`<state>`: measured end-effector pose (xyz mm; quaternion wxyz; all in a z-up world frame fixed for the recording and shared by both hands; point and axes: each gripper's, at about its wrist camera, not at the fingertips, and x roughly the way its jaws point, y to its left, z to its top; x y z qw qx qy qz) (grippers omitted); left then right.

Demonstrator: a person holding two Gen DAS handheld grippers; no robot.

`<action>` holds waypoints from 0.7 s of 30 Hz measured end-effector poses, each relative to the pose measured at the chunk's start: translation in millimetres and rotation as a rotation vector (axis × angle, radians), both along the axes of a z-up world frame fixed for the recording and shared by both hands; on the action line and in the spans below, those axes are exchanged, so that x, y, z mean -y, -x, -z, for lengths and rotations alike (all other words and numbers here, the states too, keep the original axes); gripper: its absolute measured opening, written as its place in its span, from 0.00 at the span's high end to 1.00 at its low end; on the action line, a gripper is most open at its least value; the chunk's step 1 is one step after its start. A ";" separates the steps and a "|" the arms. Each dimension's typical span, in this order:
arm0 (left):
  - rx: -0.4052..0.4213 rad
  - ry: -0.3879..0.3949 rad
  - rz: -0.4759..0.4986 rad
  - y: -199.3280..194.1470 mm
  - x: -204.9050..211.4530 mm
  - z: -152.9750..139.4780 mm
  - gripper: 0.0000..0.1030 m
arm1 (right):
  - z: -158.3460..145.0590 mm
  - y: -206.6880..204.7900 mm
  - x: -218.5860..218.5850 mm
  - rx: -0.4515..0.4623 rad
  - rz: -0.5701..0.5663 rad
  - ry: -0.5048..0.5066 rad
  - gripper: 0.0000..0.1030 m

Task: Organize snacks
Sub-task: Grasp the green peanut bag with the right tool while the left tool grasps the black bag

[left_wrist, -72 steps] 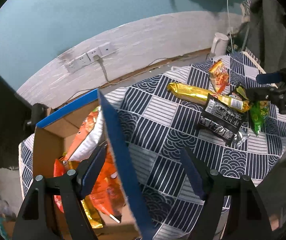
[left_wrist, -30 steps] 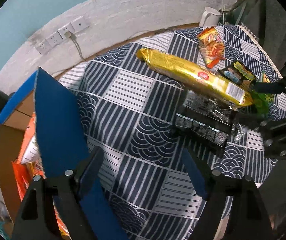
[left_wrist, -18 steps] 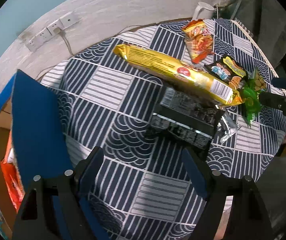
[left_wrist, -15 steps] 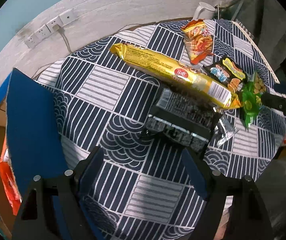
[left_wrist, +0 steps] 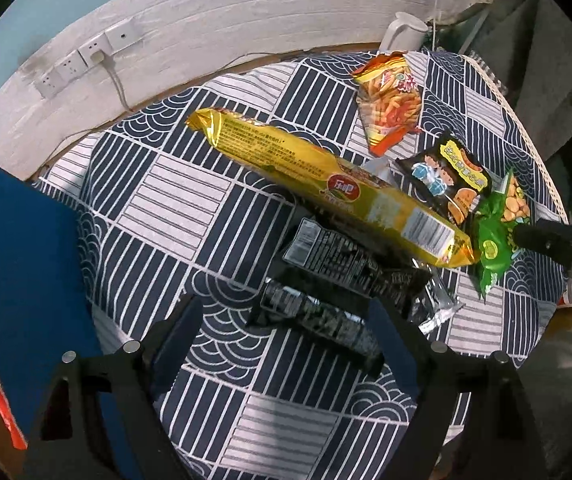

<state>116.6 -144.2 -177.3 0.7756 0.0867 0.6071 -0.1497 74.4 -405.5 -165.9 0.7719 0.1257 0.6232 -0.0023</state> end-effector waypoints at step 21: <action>-0.119 0.139 -0.319 -16.1 -10.5 21.6 0.16 | 33.7 -19.0 0.6 -0.032 0.048 -0.083 0.52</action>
